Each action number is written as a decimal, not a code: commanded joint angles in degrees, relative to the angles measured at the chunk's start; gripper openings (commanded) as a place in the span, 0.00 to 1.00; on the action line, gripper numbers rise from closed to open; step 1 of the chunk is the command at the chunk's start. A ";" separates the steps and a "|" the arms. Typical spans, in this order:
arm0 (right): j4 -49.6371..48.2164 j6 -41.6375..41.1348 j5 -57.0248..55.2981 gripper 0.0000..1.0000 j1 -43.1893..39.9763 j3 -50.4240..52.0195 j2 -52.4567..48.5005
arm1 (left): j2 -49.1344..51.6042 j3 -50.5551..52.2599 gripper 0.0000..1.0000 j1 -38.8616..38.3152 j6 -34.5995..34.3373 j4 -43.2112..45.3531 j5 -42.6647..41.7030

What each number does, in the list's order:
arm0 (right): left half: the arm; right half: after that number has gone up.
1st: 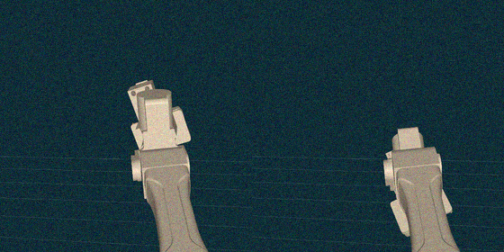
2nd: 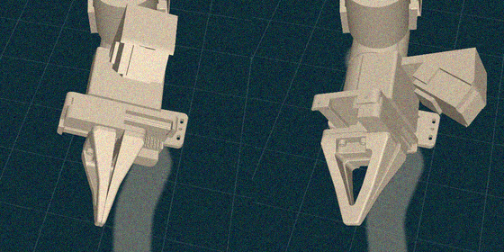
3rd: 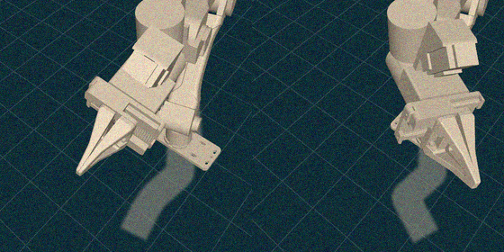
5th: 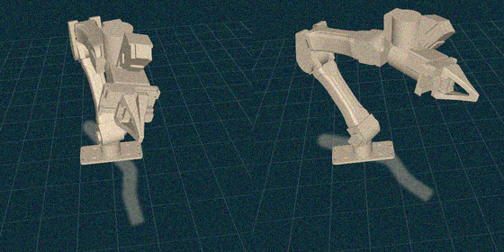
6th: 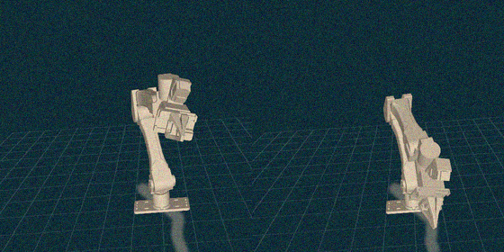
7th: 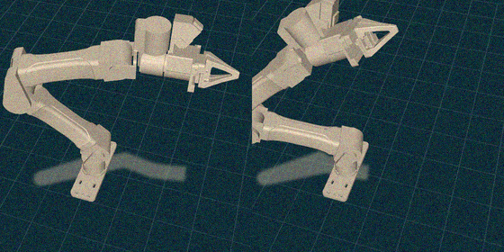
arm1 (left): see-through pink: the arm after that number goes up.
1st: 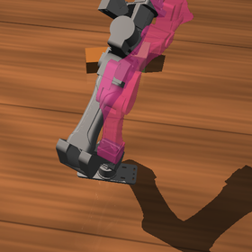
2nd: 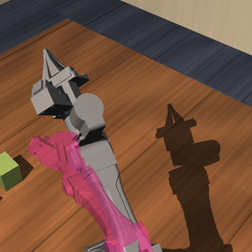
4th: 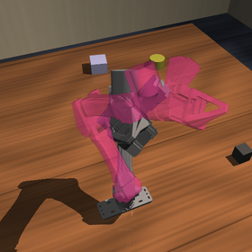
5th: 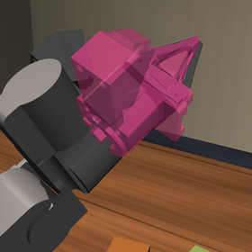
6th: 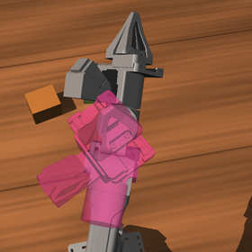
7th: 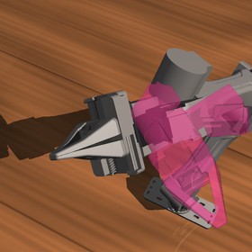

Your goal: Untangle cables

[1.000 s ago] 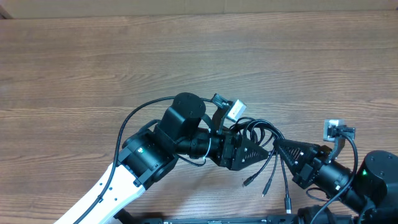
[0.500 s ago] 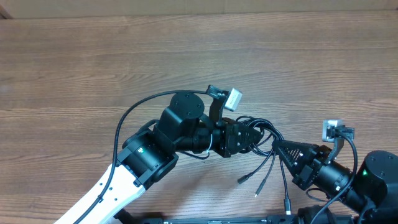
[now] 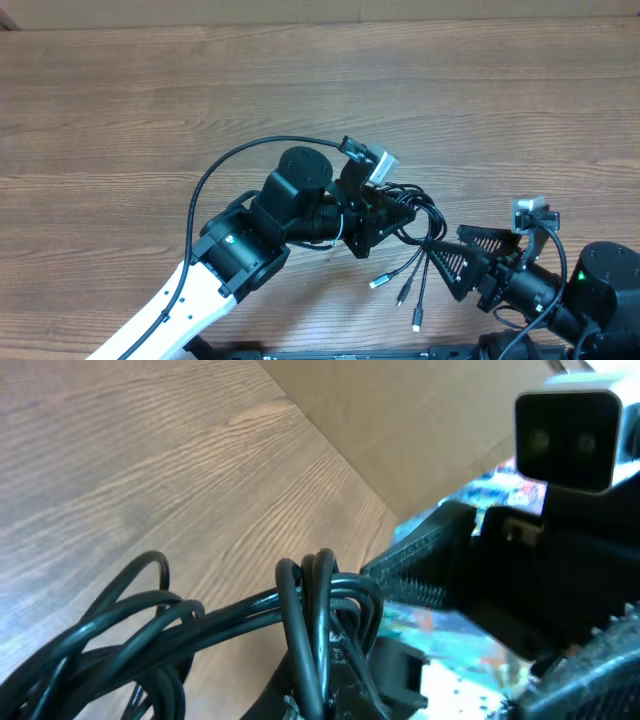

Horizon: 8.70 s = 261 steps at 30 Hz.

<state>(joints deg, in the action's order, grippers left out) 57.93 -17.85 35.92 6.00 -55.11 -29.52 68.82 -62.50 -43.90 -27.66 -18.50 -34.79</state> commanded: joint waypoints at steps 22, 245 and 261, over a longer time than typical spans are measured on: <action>1.75 18.84 10.78 0.04 -0.07 -0.72 0.39 | 0.17 -0.35 0.04 -0.42 8.28 1.22 -3.54; 14.10 -16.87 -43.21 1.00 -0.07 -0.72 0.39 | 7.15 -0.35 0.04 8.81 -5.75 21.99 -46.36; 10.93 -16.17 -33.57 1.00 -0.07 -0.72 0.39 | 7.15 -0.35 0.05 12.48 -29.70 39.67 -24.63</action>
<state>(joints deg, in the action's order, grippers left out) 69.87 -34.26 -1.67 6.35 -55.22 -29.47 77.17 -62.19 -31.73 -48.47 14.33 -63.24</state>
